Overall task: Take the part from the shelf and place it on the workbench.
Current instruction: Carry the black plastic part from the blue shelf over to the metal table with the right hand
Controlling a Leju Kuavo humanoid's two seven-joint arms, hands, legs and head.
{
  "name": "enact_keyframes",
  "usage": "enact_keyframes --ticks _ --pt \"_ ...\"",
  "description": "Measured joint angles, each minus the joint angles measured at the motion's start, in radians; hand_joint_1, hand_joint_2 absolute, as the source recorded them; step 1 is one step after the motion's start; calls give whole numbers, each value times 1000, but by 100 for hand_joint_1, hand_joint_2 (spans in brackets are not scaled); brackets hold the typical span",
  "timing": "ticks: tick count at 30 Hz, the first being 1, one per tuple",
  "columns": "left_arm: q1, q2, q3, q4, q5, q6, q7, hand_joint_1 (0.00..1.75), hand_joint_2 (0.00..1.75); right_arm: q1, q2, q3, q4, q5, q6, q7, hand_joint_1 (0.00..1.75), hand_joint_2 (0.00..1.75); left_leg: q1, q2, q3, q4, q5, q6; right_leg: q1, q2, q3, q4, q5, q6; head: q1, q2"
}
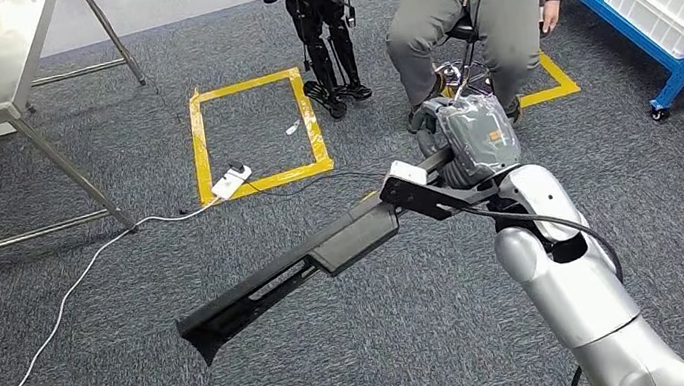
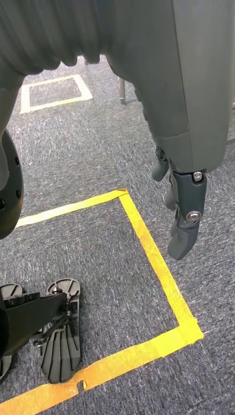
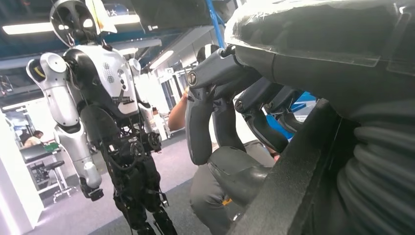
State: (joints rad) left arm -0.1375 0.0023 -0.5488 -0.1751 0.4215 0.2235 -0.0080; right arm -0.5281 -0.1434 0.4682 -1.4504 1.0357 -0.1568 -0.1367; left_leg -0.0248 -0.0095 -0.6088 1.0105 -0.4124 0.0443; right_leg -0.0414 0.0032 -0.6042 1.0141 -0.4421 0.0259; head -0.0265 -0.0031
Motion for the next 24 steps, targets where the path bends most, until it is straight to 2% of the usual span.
enact_keyframes --ticks 12,15,16,17,19,20,21,22,23,24 --pt "-1 -1 -1 0 -4 -2 0 0 175 0 0 0 -3 8 13 -5 175 175 -4 -1 0 1 -1 1 4 0 10 -15 4 6 0 0" --pt "-1 3 -1 0 -4 -2 2 0 175 -2 3 1 -7 29 14 -5 175 175 -3 -1 8 -15 4 19 -7 -4 19 -32 12 21 -1 0" --pt "-2 4 -1 0 -4 -2 2 0 175 -4 4 1 -8 36 15 -5 175 175 0 -2 17 -29 11 27 -5 -5 15 -23 7 20 2 0" --pt "-3 3 -1 0 -4 -2 3 0 175 -7 4 2 -9 41 16 -5 175 175 3 -3 24 -42 18 34 0 -5 0 7 -9 14 4 0" --pt "-4 0 -1 0 -4 -2 3 0 175 -10 4 4 -10 45 19 -5 175 175 3 -8 28 -50 25 40 5 -4 -65 137 -67 -6 9 0" --pt "-4 0 -1 0 -4 -2 3 0 175 -9 4 5 -10 44 22 -4 175 175 2 -12 27 -50 25 41 7 -4 -103 211 -94 -11 9 0" --pt "-4 0 -1 0 -4 -1 3 0 175 -6 3 6 -9 42 26 -4 175 175 0 -19 27 -49 25 41 9 -4 -130 262 -109 -12 9 0" --pt "-4 0 -1 0 -4 -1 3 0 175 -4 3 7 -9 40 28 -4 175 175 -1 -26 26 -49 25 41 10 -4 -137 273 -107 -8 9 0" --pt "-4 0 -1 0 -4 -1 3 0 175 -2 2 7 -9 37 30 -4 175 175 -1 -35 26 -47 25 40 12 -3 -118 236 -88 -1 9 0" --pt "-4 -1 -1 0 -4 -1 3 0 175 -3 1 7 -9 36 31 -4 175 175 -2 -43 25 -43 24 37 12 1 -83 166 -61 5 9 0"
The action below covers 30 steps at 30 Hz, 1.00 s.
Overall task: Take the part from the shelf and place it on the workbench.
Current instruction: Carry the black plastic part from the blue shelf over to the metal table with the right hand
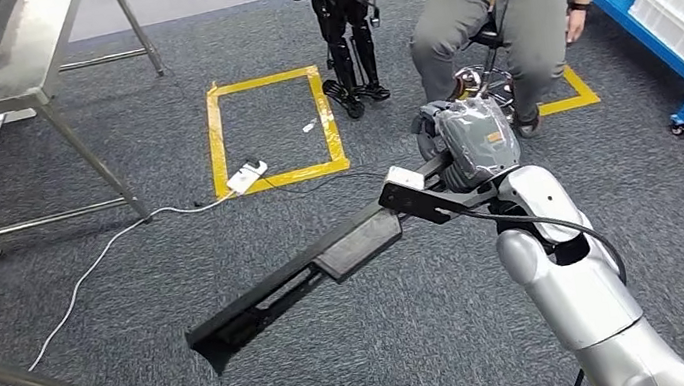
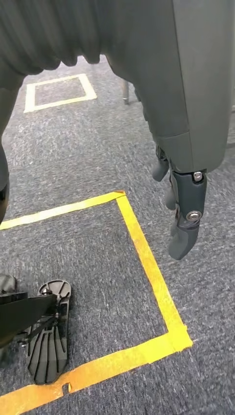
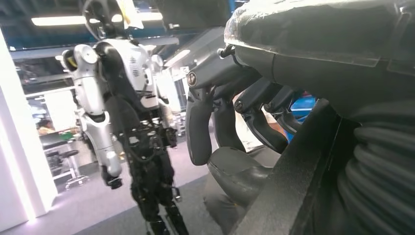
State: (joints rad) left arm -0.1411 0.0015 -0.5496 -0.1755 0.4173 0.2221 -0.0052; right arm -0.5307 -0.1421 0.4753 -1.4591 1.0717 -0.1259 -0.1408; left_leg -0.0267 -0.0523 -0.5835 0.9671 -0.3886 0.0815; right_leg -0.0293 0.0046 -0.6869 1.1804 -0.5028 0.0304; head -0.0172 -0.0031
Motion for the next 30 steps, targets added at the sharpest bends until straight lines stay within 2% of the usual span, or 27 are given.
enact_keyframes --ticks 2,3,6,8,10,11,12,13,14,16,17,18,19,21,22,23,24,26,27,28,29,30 --pt "0 -1 0 0 0 0 0 0 175 -3 -1 0 0 -1 0 0 175 175 -3 -14 -9 18 -8 -10 -1 15 70 -136 48 1 0 0" --pt "0 -2 0 0 0 0 0 0 175 -4 0 0 0 -1 0 0 175 175 -4 -18 -15 27 -12 -15 -2 20 88 -169 59 -3 0 0" --pt "2 0 0 0 0 0 0 0 175 -6 3 1 0 2 0 0 175 175 1 -25 -27 41 -19 -27 -1 13 94 -180 67 -19 -1 0" --pt "3 1 0 0 1 0 0 0 175 -8 5 2 0 4 0 0 175 175 7 -2 -44 80 -44 -43 -5 6 98 -182 68 -29 -6 0" --pt "2 0 0 0 1 0 0 0 175 -10 6 3 0 5 0 -1 175 175 19 31 -98 190 -99 -63 -4 -2 101 -183 67 -36 -13 0" --pt "2 0 0 0 2 -1 -1 0 175 -10 6 4 1 5 0 -1 175 175 27 40 -133 254 -123 -71 -2 -7 102 -183 66 -39 -14 0" --pt "2 -1 0 0 2 -1 -2 0 175 -10 6 5 2 6 1 -1 175 175 35 45 -161 300 -136 -78 -1 -13 102 -183 65 -40 -14 0" --pt "2 -2 0 0 2 -1 -2 0 175 -10 6 6 3 7 1 -1 175 175 41 48 -174 315 -131 -82 0 -19 103 -183 63 -40 -14 0" --pt "2 -2 0 0 2 -1 -3 0 175 -10 6 7 4 8 1 -2 175 175 45 51 -167 291 -109 -84 0 -25 104 -183 62 -40 -14 0" --pt "1 -3 0 0 2 -1 -3 0 175 -11 6 8 4 11 1 -2 175 175 48 73 -103 158 -41 -83 0 -37 110 -183 58 -36 -15 0" --pt "0 -3 0 0 1 0 -3 0 175 -13 6 8 4 13 1 -2 175 175 45 85 -72 96 -17 -80 2 -43 113 -185 56 -33 -14 0" --pt "-1 -3 0 0 1 0 -3 0 175 -15 6 8 4 15 1 -2 175 175 40 95 -52 56 -6 -76 3 -48 115 -186 54 -29 -14 0" --pt "-3 -3 0 0 1 0 -3 0 175 -16 6 8 4 16 2 -2 175 175 35 98 -45 40 -5 -71 3 -54 116 -188 52 -25 -14 0" --pt "-3 -1 0 0 0 0 -2 0 175 -17 6 8 4 18 3 -1 175 175 25 82 -42 32 -3 -56 2 -66 119 -193 50 -13 -15 0" --pt "-3 0 0 0 0 0 -2 0 175 -16 5 8 4 19 3 -1 175 175 23 73 -34 21 2 -49 3 -65 118 -189 46 -9 -13 0" --pt "-3 1 0 0 0 0 -1 0 175 -17 3 8 4 19 3 0 175 175 21 65 -24 9 8 -40 4 -57 110 -168 34 -10 -12 0" --pt "-3 1 0 0 0 0 -1 0 175 -17 1 8 3 19 3 0 175 175 20 56 -15 -1 14 -33 5 -44 90 -124 13 -15 -9 0" --pt "-5 0 0 0 0 -1 -1 0 175 -15 -4 8 5 19 4 0 175 175 16 38 -12 -5 15 -23 4 -19 19 14 -40 -31 -6 0" --pt "-6 0 0 0 0 -1 0 0 175 -11 -5 8 6 19 4 0 175 175 13 26 -13 -5 15 -21 5 -14 -16 72 -56 -34 -4 0" --pt "-6 0 0 0 0 -1 0 0 175 -8 -7 8 8 19 5 0 175 175 11 13 -13 -4 14 -20 6 -11 -37 99 -59 -32 -4 0" --pt "-5 -1 0 0 0 -1 0 0 175 -6 -9 8 9 20 5 1 175 175 10 -1 -13 -2 14 -20 7 -8 -37 85 -44 -26 -3 0" --pt "-5 -2 0 0 0 -2 0 0 175 -5 -10 8 9 20 5 1 175 175 9 -15 -13 0 13 -21 8 -2 -17 30 -15 -18 -3 0"
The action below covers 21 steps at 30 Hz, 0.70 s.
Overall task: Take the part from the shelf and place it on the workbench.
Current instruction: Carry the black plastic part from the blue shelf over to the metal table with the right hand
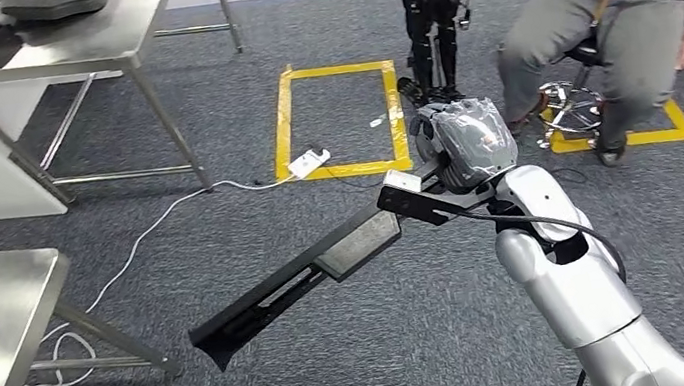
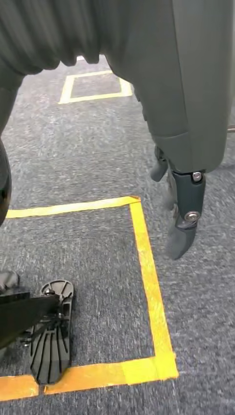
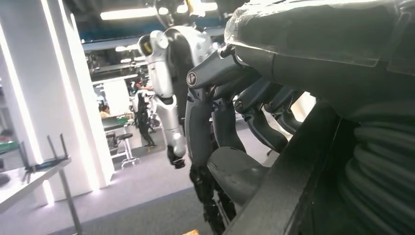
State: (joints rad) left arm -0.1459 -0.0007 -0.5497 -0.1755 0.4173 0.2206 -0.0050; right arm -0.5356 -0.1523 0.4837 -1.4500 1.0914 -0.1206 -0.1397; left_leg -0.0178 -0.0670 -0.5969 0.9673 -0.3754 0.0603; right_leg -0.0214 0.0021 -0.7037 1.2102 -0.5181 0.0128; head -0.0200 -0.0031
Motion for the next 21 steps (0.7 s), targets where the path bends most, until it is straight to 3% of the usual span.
enact_keyframes --ticks 1,3,5,9,13,14,15,17,18,19,21 --pt "0 -1 0 0 0 0 0 0 175 -1 -1 0 0 0 0 0 175 175 0 -13 -1 4 -2 -2 0 13 34 -76 33 7 0 0" --pt "0 -2 0 0 0 0 0 0 175 -3 -2 0 0 0 0 0 175 175 -4 -34 -9 19 -10 -9 -1 36 91 -191 80 6 1 0" --pt "1 -1 0 0 0 0 0 0 175 -4 -1 1 0 0 0 0 175 175 -7 -45 -18 29 -15 -13 0 39 105 -214 91 -4 1 0" --pt "4 1 0 0 0 1 0 0 175 -4 1 2 0 0 1 1 175 175 -5 -44 -22 34 -18 -17 0 27 105 -215 92 -10 1 0" --pt "6 2 0 0 0 2 -1 0 175 -5 6 6 2 3 8 1 175 175 22 63 -175 321 -142 -55 4 -32 118 -218 83 -38 -15 0" --pt "7 1 0 0 0 2 -2 0 175 -4 6 7 2 3 9 1 175 175 26 66 -178 318 -129 -57 5 -42 119 -218 81 -38 -15 0" --pt "7 1 0 0 0 2 -2 0 175 -3 6 8 2 3 9 1 175 175 28 70 -160 276 -101 -56 6 -51 121 -218 79 -37 -15 0" --pt "6 2 0 0 0 2 -3 0 175 -4 7 9 2 6 8 1 175 175 23 105 -85 133 -37 -48 7 -68 128 -218 74 -32 -15 0" --pt "4 2 0 0 0 2 -4 0 175 -4 7 9 2 7 8 1 175 175 18 120 -56 79 -20 -43 9 -76 131 -218 71 -28 -14 0" --pt "2 2 0 0 0 2 -4 0 175 -5 6 9 2 9 8 1 175 175 12 131 -40 48 -14 -38 10 -85 133 -219 68 -24 -14 0" --pt "0 3 0 0 0 2 -4 0 175 -5 7 9 3 12 8 1 175 175 4 116 -37 37 -17 -26 11 -104 138 -224 64 -14 -14 0"
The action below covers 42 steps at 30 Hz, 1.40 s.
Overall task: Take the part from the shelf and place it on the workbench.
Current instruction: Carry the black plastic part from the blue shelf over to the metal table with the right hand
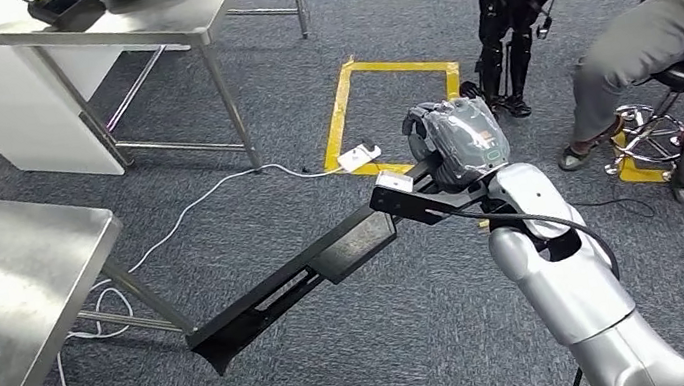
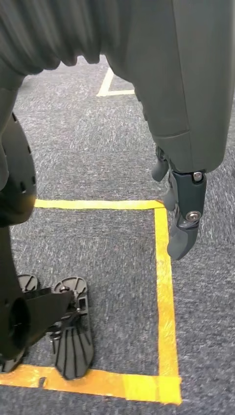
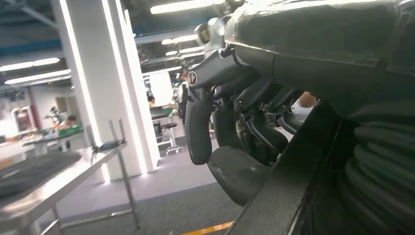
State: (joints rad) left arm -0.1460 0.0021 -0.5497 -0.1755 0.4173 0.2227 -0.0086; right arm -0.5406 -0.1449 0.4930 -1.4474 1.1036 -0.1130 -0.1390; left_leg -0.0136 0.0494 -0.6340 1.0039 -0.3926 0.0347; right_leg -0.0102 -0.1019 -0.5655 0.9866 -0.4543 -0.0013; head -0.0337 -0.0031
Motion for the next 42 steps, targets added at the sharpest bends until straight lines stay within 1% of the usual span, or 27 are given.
enact_keyframes --ticks 1,3,5,7,8,9,11,12,14,15,16,18,20,22,23,24,25,27,29,31,33,34,36,38,39,40,42 --pt "1 1 0 0 0 0 0 0 175 0 1 0 0 1 0 0 175 175 2 -12 7 -9 4 7 0 0 1 0 -3 4 0 0" --pt "0 1 0 0 0 1 1 0 175 -1 1 0 0 3 -1 -1 175 175 4 -34 26 -32 15 21 1 35 -13 38 -22 6 3 0" --pt "-5 0 0 0 -1 1 2 0 175 0 -3 0 2 3 -1 -1 175 175 4 -57 35 -40 21 30 -2 83 -77 161 -69 -3 7 0" --pt "-10 0 0 0 -2 1 3 0 175 6 -6 0 5 4 -1 -1 175 175 2 -87 35 -39 19 33 -4 96 -153 285 -104 -4 9 0" --pt "-10 0 0 0 -3 0 4 0 175 8 -8 0 6 5 -1 -1 175 175 2 -103 35 -38 19 32 -5 98 -169 299 -100 3 9 0" --pt "-10 -1 0 0 -3 0 6 0 175 9 -9 -1 7 5 -1 -1 175 175 3 -119 36 -37 18 31 -6 100 -163 270 -78 12 9 0" --pt "-10 -2 -1 0 -4 -1 8 0 175 4 -10 -1 8 5 -1 -1 175 175 2 -148 34 -29 13 24 -13 125 -107 129 -13 32 11 0" --pt "-11 -3 -1 0 -5 -1 9 0 175 1 -9 -1 8 5 -1 -2 175 175 1 -161 30 -20 7 19 -17 141 -78 66 14 33 10 0" --pt "-11 -2 -1 0 -5 -1 10 0 175 -3 -7 0 8 5 -1 -2 175 175 0 -182 21 -8 -2 8 -19 156 -50 12 36 22 8 0" --pt "-10 -2 -1 0 -5 -1 11 0 175 -4 -4 0 8 5 -1 -2 175 175 2 -191 17 -5 -4 3 -17 147 -47 11 38 12 7 0" --pt "-8 0 -1 0 -5 0 11 0 175 -6 -2 0 8 6 -1 -2 175 175 5 -191 15 -2 -6 -2 -17 137 -45 10 38 5 7 0" --pt "-5 2 -1 0 -3 0 11 0 175 -11 4 0 8 6 -1 -2 175 175 6 -144 -3 37 -29 -16 -19 118 -37 6 37 -8 2 0" --pt "-4 2 -1 0 -1 0 11 0 175 -14 7 0 9 6 -1 -2 175 175 10 -77 -58 147 -83 -29 -15 100 -29 5 32 -20 -3 0" --pt "-4 1 -1 0 1 0 11 0 175 -14 8 1 11 6 -1 -2 175 175 20 -55 -129 266 -123 -37 -9 79 -24 5 25 -26 -3 0" --pt "-3 0 -1 0 1 0 11 0 175 -14 8 2 13 6 -1 -2 175 175 24 -52 -147 287 -120 -39 -8 68 -22 5 22 -27 -3 0" --pt "-2 0 -1 0 2 0 11 0 175 -13 8 4 14 6 -1 -2 175 175 26 -50 -145 270 -98 -39 -7 58 -20 5 19 -27 -4 0" --pt "-1 0 -1 0 2 0 12 0 175 -14 9 5 14 6 -1 -2 175 175 26 -43 -121 217 -64 -38 -6 49 -16 5 15 -25 -4 0" --pt "-1 1 -1 0 2 1 12 0 175 -16 9 6 15 6 -1 -2 175 175 18 -3 -51 79 -1 -26 -1 31 -6 5 6 -19 -4 0" --pt "-2 2 -1 0 2 2 11 0 175 -19 10 7 15 6 -1 -2 175 175 6 21 -15 9 15 -10 4 13 1 4 -2 -11 -3 0" --pt "-2 3 -1 0 2 2 11 0 175 -21 11 8 17 6 -1 -2 175 175 2 1 -11 -1 12 3 6 -3 6 0 -8 -1 -2 0" --pt "-1 2 -1 0 2 3 11 0 175 -22 11 9 17 6 -1 -2 175 175 6 -22 3 -17 19 15 6 23 -3 29 -25 2 -1 0" --pt "-2 1 -1 0 2 3 11 0 175 -22 10 8 18 6 -1 -2 175 175 10 -34 11 -25 23 21 5 48 -25 74 -45 -1 0 0" --pt "-5 0 -1 0 2 3 10 0 175 -18 7 8 19 5 -1 -2 175 175 13 -58 14 -28 25 28 0 91 -102 217 -96 -9 2 0" --pt "-6 -1 0 0 2 2 10 0 175 -12 4 8 22 6 -1 -2 175 175 14 -89 15 -27 23 28 -4 98 -170 317 -117 -2 4 0" --pt "-6 -2 0 0 2 2 10 0 175 -10 2 8 23 6 -1 -2 175 175 15 -105 16 -27 22 27 -7 99 -177 311 -103 7 5 0" --pt "-5 -3 -1 0 2 2 10 0 175 -9 1 8 23 7 -1 -2 175 175 16 -121 18 -26 20 24 -11 102 -162 261 -73 19 5 0" --pt "-5 -4 -1 0 2 1 9 0 175 -10 -1 8 23 7 -1 -2 175 175 17 -150 19 -15 11 12 -22 130 -98 110 -5 39 8 0"
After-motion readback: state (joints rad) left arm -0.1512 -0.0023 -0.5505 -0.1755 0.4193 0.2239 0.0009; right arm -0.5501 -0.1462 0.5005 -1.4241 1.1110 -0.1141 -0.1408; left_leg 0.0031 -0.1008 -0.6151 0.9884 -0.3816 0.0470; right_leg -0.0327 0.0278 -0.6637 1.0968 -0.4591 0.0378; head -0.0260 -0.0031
